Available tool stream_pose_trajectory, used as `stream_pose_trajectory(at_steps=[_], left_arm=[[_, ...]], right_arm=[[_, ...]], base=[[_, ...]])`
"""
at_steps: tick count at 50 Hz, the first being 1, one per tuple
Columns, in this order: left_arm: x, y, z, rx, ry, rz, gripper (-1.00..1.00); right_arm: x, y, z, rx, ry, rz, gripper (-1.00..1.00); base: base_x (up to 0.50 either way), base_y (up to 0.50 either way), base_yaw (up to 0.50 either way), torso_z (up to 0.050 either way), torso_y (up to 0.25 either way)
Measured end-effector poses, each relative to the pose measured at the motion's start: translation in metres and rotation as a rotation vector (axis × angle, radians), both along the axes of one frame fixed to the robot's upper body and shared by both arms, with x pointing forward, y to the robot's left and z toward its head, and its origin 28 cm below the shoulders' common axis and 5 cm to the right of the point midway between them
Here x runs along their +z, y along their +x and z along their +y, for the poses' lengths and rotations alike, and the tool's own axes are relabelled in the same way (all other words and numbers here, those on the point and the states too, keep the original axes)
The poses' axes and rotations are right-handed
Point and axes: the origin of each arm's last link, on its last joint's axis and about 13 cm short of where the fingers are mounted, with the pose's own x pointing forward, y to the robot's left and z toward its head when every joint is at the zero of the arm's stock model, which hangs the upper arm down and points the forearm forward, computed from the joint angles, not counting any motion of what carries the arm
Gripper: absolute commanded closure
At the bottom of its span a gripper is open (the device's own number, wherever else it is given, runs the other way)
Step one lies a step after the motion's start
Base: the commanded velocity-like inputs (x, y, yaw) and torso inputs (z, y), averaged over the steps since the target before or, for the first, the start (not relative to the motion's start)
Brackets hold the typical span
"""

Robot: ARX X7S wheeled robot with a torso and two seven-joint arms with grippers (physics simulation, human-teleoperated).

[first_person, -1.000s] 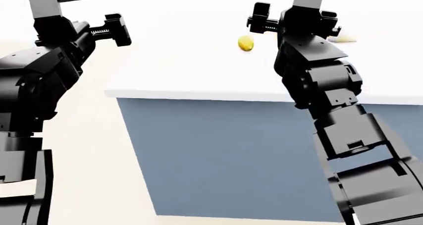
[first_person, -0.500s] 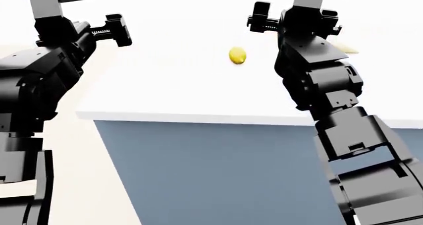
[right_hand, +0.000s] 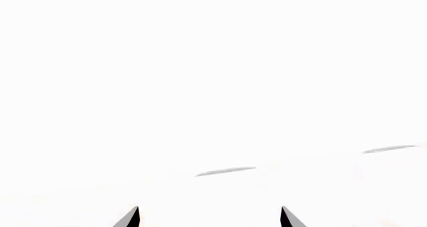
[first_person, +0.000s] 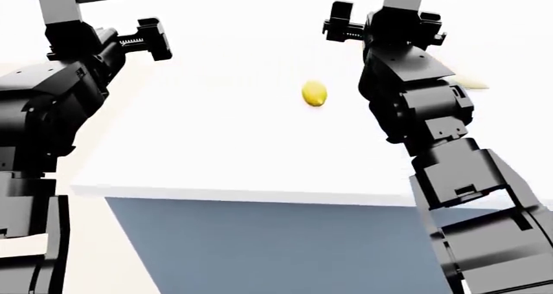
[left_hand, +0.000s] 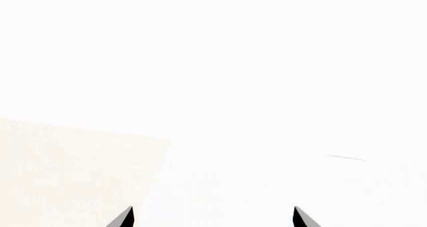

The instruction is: Pick the lemon from the counter and place it in the cabinet.

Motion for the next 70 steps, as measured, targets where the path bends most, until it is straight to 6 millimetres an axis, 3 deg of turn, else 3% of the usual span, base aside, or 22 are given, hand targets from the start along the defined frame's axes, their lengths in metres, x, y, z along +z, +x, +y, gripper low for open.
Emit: stream_pose_trajectory(at_steps=[44,70], left_arm=[[0.0,0.0,0.0001,0.001,0.0,0.0,-1.0],[0.0003,-0.0002,0.0,0.001,0.0,0.0,-1.0]], right_arm=[[-0.0003,-0.0001,0.0001,0.001,0.002,0.0,-1.0],[0.0032,-0.0012,-0.0008,0.008,0.003,0.023,-1.0]], base=[[0.01,-0.31,0.0,0.0,0.001],[0.0,-0.01,0.0,0.0,0.0]])
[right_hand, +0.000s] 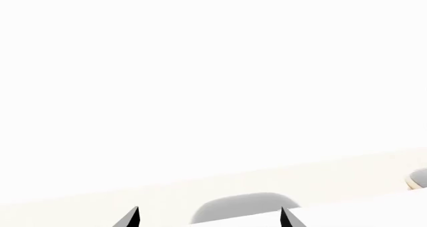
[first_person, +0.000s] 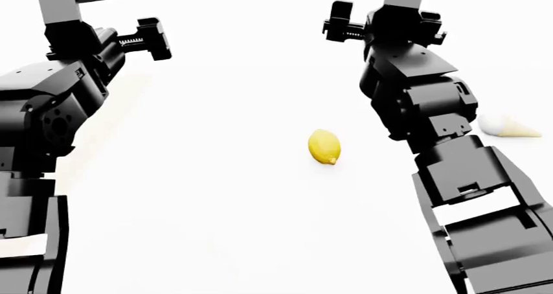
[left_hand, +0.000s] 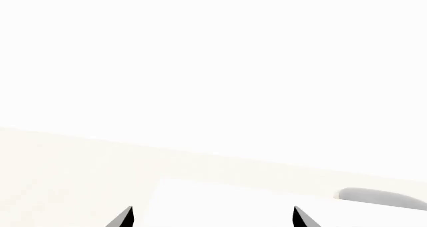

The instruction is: Pick the lemon from the counter and place it in the cabinet.

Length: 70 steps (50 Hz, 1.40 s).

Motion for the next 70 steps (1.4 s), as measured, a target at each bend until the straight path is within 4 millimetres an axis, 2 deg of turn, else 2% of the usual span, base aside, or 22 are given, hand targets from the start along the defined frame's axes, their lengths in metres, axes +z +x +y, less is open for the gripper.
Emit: stream_pose_trajectory(at_steps=[10,24,34,49,70], left_arm=[[0.0,-0.001,0.0,-0.002,0.001,-0.001,-1.0],[0.001,0.0,-0.001,-0.004,0.002,-0.002,-1.0],[0.002,0.0,-0.001,-0.004,0.002,-0.005,-1.0],[0.002,0.001,-0.001,-0.007,-0.001,-0.006,-1.0],[0.001,0.0,-0.002,-0.01,-0.002,-0.005,-1.0]], right_arm=[[0.017,-0.003,-0.008,0.079,-0.023,0.014,-1.0],[0.042,-0.014,-0.024,0.286,-0.068,0.079,-1.0],[0.053,-0.024,-0.032,0.38,-0.096,0.125,-1.0],[0.06,-0.038,-0.037,0.483,-0.077,0.224,-1.0],[0.055,-0.05,-0.038,0.601,-0.072,0.319,-1.0]], base=[[0.0,0.0,0.0,0.0,0.0],[0.0,0.0,0.0,0.0,0.0],[0.0,0.0,0.0,0.0,0.0],[0.0,0.0,0.0,0.0,0.0],[0.0,0.0,0.0,0.0,0.0]])
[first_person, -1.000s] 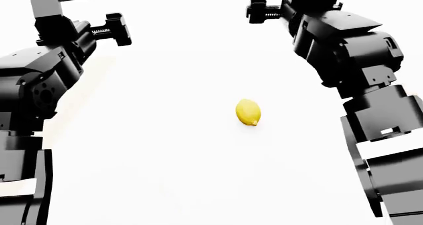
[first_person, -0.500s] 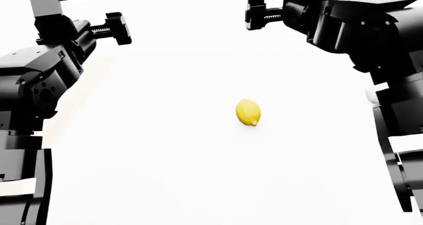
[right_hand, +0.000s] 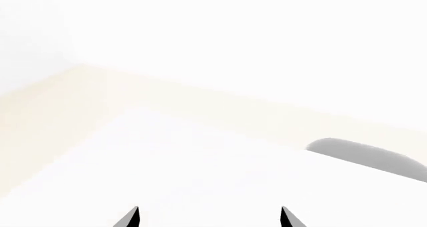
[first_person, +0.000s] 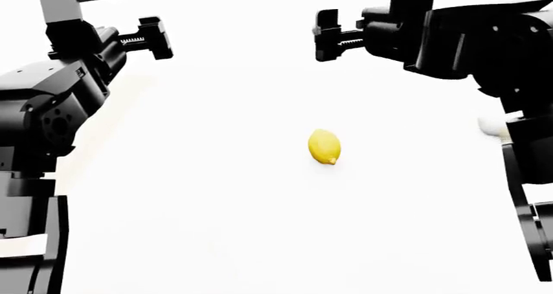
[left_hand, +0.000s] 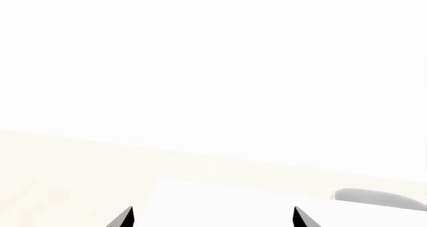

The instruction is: Pick the lemon from the counter and place it in the cabinet.

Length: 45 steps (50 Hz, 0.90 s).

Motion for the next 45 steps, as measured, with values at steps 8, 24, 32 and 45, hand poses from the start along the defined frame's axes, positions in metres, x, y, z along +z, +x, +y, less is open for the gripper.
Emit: stream_pose_trajectory(at_steps=[8,24,32,45], left_arm=[[0.0,0.0,0.0,0.0,-0.001,0.001,-1.0],[0.0,0.001,0.0,0.002,-0.001,0.001,-1.0],[0.0,0.001,0.0,0.001,-0.001,0.002,-1.0],[-0.001,0.0,0.0,-0.001,-0.001,0.003,-1.0]], right_arm=[[-0.002,-0.003,0.001,0.046,-0.001,0.031,-1.0],[-0.009,-0.004,0.002,0.078,-0.042,0.078,-1.0],[-0.013,-0.005,0.002,0.108,-0.06,0.107,-1.0],[-0.017,-0.006,0.002,0.133,-0.075,0.153,-1.0]], base=[[0.0,0.0,0.0,0.0,0.0],[0.0,0.0,0.0,0.0,0.0],[0.0,0.0,0.0,0.0,0.0],[0.0,0.0,0.0,0.0,0.0]])
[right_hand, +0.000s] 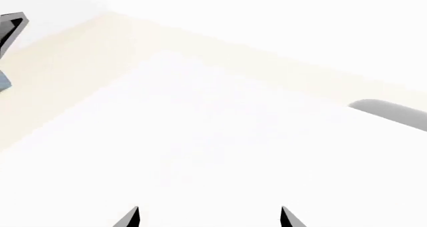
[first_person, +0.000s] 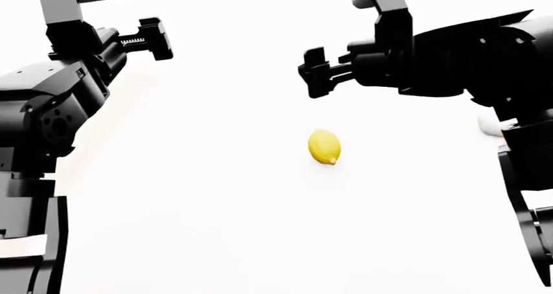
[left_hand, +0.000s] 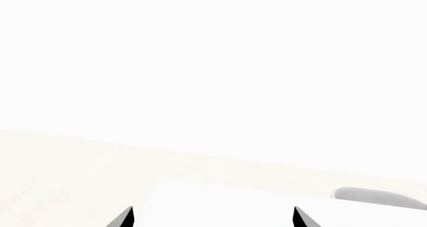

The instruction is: Pick the lemon from the counter and place it in the cabinet.

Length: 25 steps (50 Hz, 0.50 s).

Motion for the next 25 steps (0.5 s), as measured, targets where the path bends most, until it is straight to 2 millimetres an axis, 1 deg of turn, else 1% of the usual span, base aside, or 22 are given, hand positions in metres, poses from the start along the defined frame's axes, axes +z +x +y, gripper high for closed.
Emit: stream_pose_trajectory(at_steps=[25], left_arm=[[-0.0006,-0.0005,0.0,-0.001,-0.001,0.002,-1.0]], right_arm=[[-0.0091,0.0004,0.0012,-0.001,-0.057,0.065,-1.0]], base=[[0.0,0.0,0.0,0.0,0.0]])
